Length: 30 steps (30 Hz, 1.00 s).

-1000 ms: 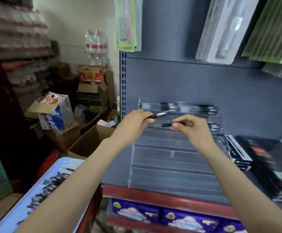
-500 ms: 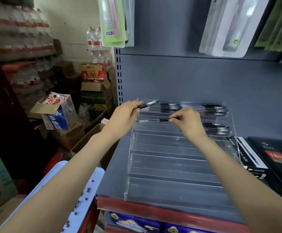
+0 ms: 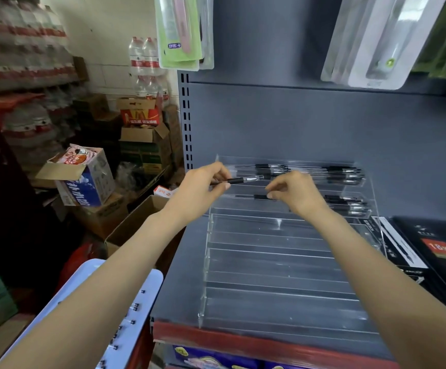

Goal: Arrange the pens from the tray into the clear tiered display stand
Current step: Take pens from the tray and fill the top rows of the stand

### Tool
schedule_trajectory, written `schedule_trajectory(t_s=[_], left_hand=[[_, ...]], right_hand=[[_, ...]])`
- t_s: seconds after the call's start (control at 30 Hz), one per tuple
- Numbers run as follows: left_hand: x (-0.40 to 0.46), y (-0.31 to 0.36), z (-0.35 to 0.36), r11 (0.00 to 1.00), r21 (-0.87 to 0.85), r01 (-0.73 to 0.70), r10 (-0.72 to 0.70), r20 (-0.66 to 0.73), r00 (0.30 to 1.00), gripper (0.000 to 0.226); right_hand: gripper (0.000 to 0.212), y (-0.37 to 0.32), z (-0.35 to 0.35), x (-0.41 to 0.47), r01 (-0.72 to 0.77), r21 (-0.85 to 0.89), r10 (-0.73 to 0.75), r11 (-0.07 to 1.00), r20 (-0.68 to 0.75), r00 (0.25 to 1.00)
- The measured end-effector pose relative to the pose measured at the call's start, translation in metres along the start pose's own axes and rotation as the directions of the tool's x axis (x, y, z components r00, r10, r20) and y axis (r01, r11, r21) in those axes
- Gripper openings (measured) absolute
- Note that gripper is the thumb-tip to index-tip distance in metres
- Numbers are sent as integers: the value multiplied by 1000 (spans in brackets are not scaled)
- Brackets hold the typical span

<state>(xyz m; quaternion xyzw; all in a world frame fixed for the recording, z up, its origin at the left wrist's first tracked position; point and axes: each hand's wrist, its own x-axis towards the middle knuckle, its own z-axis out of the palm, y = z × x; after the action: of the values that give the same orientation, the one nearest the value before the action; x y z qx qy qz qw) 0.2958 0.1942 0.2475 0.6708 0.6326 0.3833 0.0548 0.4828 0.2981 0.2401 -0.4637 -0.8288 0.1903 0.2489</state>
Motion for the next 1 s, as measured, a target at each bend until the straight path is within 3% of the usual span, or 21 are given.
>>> schedule_trajectory(t_s=[0.1, 0.17, 0.27, 0.4, 0.5, 0.63, 0.8, 1.0], left_hand=[[3, 3, 3, 999, 31, -35, 35, -2, 999, 14], [5, 7, 7, 997, 52, -53, 53, 10, 999, 13], [8, 16, 14, 995, 55, -86, 85, 21, 996, 12], [8, 12, 17, 990, 125, -68, 75, -50, 996, 21], [3, -3, 13, 985, 121, 123, -101, -171, 980, 39], [-3, -14, 10, 942, -17, 336, -336, -18, 942, 51], [-11, -13, 10, 924, -157, 347, -351, 5, 936, 48], [-13, -17, 12, 914, -215, 344, -353, -3, 936, 48]], right_hand=[[17, -3, -11, -15, 21, 276, 1, 961, -78, 997], [23, -8, -17, -25, 32, 479, -19, 877, -32, 999], [18, -10, -19, -33, 83, 619, -95, 781, -14, 995], [16, 5, -17, -32, 109, 603, -28, 790, -142, 989], [17, 23, -18, -31, 56, 555, 79, 830, -217, 973], [10, 27, -11, -28, 23, 400, 63, 916, -201, 977], [8, 13, -1, -19, 47, 224, -12, 974, -157, 988], [6, 5, -5, -5, -73, 94, 76, 993, -34, 997]])
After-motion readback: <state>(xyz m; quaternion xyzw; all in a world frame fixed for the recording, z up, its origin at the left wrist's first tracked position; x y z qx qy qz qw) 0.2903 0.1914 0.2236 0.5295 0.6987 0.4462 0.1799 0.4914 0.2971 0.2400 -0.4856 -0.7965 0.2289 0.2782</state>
